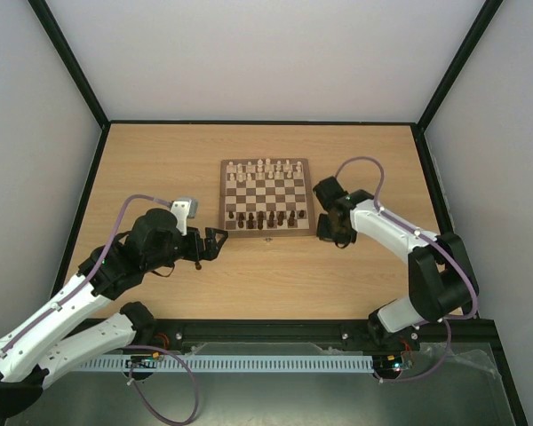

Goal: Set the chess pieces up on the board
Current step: Pick up the chess piece at the center of the board, then place the chess piece on the chessboard.

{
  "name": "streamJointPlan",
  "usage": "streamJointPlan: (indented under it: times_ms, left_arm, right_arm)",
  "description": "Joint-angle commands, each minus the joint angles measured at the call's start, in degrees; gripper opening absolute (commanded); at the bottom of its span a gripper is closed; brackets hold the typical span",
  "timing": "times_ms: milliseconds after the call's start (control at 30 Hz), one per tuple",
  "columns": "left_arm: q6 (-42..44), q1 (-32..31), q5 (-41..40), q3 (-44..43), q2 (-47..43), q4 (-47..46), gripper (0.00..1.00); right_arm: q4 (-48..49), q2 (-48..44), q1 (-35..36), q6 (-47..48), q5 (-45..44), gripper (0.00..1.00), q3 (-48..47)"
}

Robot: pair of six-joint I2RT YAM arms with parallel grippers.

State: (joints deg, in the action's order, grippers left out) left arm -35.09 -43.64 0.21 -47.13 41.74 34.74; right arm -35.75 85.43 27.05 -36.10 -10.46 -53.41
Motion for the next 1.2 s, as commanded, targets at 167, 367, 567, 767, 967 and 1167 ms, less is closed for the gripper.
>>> streamJointPlan:
  times_ms: [167,367,567,767,967,1167]
  left_arm:
    - [-0.3,0.2,-1.1,0.6,0.2,-1.0,0.99]
    - [-1.1,0.2,-1.8,0.5,0.4,-1.0,0.99]
    - [-1.5,0.3,-2.0,0.5,1.3,-1.2,0.99]
    - [-1.7,0.3,-2.3,0.6,1.0,-0.9,0.99]
    - [-1.8,0.3,-2.6,0.7,0.7,-0.6,0.99]
    - [-1.8,0.4,-2.5,0.7,0.9,-0.7,0.99]
  right_arm:
    - [-6.2,5.6,-0.1,6.7,2.9,0.05,-15.0]
    - [-6.4,10.4,1.4,8.6,4.7,0.05,-18.0]
    - [-6.1,14.4,4.2,9.2,4.9,0.05,-20.4]
    - [-6.7,17.2,5.4,9.5,4.5,0.06,-23.0]
    - [-7.2,18.3,5.8,9.5,3.9,0.07,-23.4]
    - [-7.2,19.0,6.1,9.4,3.3,0.09,-23.1]
